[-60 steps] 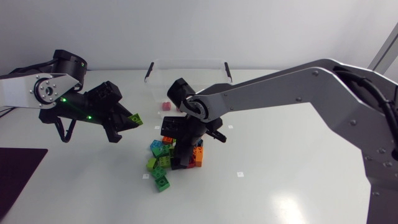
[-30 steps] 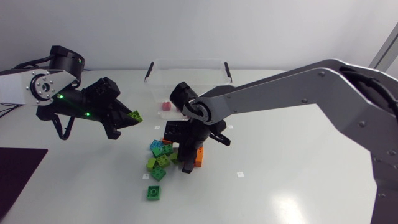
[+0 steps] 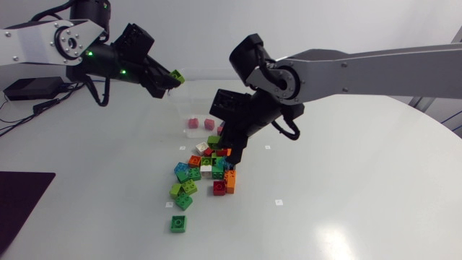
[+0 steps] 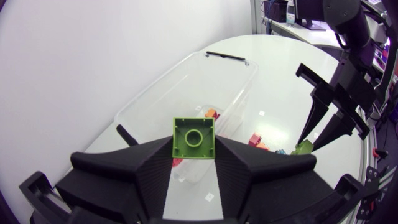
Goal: Place the duplo bricks in the container
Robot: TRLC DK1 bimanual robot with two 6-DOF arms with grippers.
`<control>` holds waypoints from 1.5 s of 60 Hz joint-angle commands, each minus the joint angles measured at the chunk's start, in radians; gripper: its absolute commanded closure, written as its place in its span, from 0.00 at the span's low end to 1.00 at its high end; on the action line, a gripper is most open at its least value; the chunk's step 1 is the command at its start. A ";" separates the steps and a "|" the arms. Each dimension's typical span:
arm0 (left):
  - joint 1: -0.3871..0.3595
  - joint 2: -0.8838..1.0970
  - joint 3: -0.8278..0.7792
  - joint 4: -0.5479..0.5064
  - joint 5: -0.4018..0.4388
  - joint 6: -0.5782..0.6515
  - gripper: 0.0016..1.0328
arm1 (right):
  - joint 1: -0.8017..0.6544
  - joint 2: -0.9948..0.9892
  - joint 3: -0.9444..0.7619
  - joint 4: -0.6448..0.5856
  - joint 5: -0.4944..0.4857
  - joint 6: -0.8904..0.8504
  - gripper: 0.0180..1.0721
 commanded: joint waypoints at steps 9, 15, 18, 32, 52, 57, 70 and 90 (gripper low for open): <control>-0.021 0.246 0.220 0.034 0.004 -0.112 0.76 | -0.067 -0.034 0.019 0.036 -0.011 0.056 0.76; -0.021 0.333 0.306 0.031 -0.027 -0.140 0.57 | -0.088 -0.041 0.032 0.067 -0.011 0.076 0.76; -0.024 0.359 0.333 0.026 -0.058 -0.146 0.28 | -0.101 -0.043 0.041 0.079 -0.013 0.088 0.76; -0.018 0.241 0.229 0.021 -0.076 -0.127 0.05 | -0.164 -0.034 0.108 0.145 -0.018 0.145 0.76; 0.002 -0.107 -0.118 -0.069 -0.074 0.044 0.05 | -0.217 0.087 0.234 0.228 -0.015 0.235 0.76; 0.001 -0.179 -0.219 -0.101 -0.074 0.107 0.05 | -0.222 0.123 0.262 0.256 0.005 0.254 0.76; -0.012 -0.261 -0.425 -0.150 -0.065 0.276 0.05 | -0.240 0.215 0.346 0.285 0.045 0.298 0.76; -0.108 -0.302 -0.632 -0.272 -0.053 0.506 0.05 | -0.259 0.328 0.449 0.316 0.137 0.323 0.61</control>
